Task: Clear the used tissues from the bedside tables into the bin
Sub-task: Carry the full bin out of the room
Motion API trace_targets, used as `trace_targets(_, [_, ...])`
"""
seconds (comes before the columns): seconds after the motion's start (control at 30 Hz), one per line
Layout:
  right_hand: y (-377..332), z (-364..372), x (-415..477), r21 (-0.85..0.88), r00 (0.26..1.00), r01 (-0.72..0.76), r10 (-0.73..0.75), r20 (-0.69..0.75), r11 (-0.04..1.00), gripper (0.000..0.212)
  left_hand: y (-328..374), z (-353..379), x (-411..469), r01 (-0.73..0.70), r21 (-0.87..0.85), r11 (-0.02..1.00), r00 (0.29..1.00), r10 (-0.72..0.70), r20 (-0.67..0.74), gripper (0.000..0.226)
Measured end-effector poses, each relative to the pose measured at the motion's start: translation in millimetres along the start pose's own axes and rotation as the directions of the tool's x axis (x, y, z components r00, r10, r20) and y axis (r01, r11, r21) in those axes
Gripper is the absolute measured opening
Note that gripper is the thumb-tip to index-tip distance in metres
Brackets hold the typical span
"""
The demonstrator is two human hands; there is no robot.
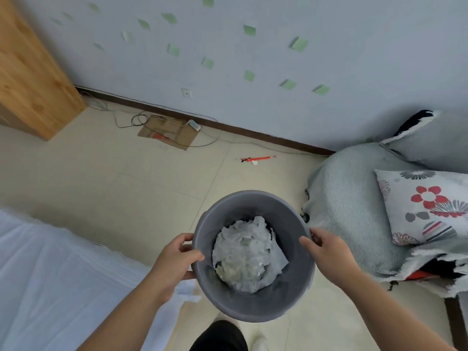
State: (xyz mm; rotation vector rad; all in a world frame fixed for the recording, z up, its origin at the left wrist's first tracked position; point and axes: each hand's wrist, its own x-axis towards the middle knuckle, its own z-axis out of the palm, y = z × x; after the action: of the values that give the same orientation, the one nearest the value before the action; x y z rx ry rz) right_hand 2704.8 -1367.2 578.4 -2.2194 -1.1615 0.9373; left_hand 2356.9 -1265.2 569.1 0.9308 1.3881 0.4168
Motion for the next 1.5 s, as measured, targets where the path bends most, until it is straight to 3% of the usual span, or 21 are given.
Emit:
trace_targets(0.3, [-116.8,42.1,169.0,-0.056,0.992,0.078,-0.072,0.1,0.995,0.015,77.0,-75.9,121.4,0.017,-0.107,0.994,0.996,-0.026,-0.083,0.035])
trace_targets(0.6, [-287.8,84.2,325.3,-0.089,0.925,0.312,-0.281,0.258,0.946,0.016,161.2,-178.2,194.9,-0.049,-0.251,0.967,0.957,-0.027,-0.29,0.034])
trace_targets(0.8, [-369.3,143.7,445.9,-0.124,0.827,0.423,-0.326,0.458,0.898,0.018,180.5,-214.7,253.1,-0.036,-0.378,0.925,0.896,-0.138,-0.423,0.036])
trace_targets(0.97, [-452.5,186.1,532.4,-0.121,0.691,0.549,-0.368,0.622,0.827,0.023,214.8,-246.6,292.5,-0.051,-0.475,0.878,0.83,-0.228,-0.509,0.04])
trace_targets(1.17, [-572.0,247.5,590.9,-0.065,0.539,0.691,-0.454,0.709,0.72,0.021,248.0,-318.8,318.2,-0.154,-0.553,0.819,0.761,-0.259,-0.595,0.047])
trace_targets(1.27, [-621.8,288.2,612.6,-0.03,0.489,0.727,-0.487,0.724,0.686,0.019,252.2,-356.7,341.8,-0.199,-0.574,0.795,0.732,-0.268,-0.626,0.044])
trace_targets(1.5, [-711.2,402.8,655.4,-0.038,0.442,0.743,-0.449,0.777,0.668,0.019,246.4,-469.0,402.2,-0.191,-0.64,0.744,0.736,-0.323,-0.595,0.043])
